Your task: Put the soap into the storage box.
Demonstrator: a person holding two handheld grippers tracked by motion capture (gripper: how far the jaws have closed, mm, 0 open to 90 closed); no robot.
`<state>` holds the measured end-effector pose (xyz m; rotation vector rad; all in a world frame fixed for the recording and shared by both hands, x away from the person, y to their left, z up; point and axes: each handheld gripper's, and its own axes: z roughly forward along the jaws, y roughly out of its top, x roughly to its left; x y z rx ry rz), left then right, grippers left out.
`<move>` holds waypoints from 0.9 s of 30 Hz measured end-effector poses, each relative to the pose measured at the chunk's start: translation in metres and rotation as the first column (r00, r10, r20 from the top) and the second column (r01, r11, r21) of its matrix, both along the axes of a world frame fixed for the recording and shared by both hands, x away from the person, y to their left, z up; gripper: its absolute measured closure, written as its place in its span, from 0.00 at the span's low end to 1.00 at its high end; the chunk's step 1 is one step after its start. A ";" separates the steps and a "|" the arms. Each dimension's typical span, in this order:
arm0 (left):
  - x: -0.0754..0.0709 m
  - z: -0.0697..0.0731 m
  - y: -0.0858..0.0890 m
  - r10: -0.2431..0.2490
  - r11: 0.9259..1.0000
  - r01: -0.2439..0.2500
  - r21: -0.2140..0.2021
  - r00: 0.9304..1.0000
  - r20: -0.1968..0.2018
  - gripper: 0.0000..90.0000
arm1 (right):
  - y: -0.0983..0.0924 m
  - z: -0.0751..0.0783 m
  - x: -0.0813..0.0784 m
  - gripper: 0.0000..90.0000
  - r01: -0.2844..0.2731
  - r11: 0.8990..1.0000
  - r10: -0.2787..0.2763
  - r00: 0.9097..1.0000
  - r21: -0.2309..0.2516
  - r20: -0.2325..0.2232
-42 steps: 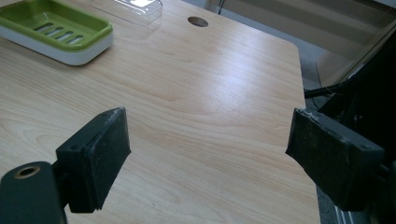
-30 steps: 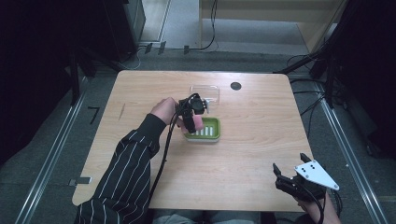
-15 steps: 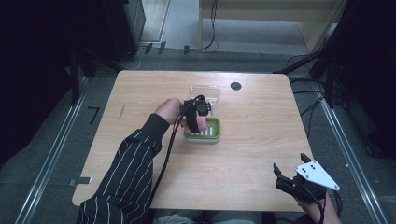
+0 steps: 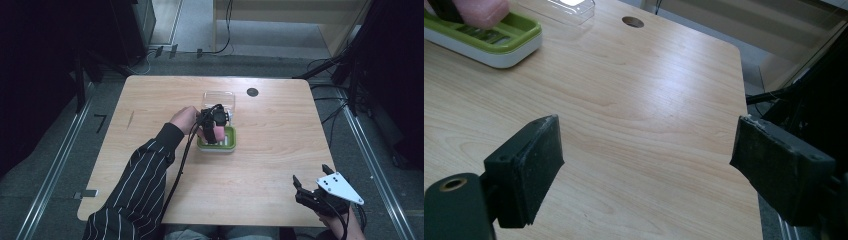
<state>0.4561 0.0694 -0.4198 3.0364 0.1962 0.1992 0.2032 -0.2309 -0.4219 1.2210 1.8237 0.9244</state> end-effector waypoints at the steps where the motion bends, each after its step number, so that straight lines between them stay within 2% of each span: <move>1: 0.000 -0.001 -0.001 -0.001 1.000 0.001 0.004 1.000 0.000 0.43 | 0.000 0.000 0.000 0.15 0.000 1.000 0.000 1.000 0.001 0.002; 10: 0.002 -0.009 -0.003 -0.009 1.000 0.009 -0.012 1.000 -0.006 0.43 | 0.000 0.000 0.000 0.15 0.002 1.000 -0.002 1.000 -0.001 0.001; 15: 0.002 -0.011 -0.004 -0.012 1.000 0.012 -0.006 1.000 0.004 0.43 | 0.000 0.000 0.000 0.15 0.003 1.000 -0.003 1.000 0.000 0.002; 27: 0.004 -0.016 -0.004 -0.004 1.000 0.004 -0.002 1.000 -0.009 0.43 | 0.000 0.000 0.000 0.15 0.006 1.000 -0.006 1.000 0.000 0.006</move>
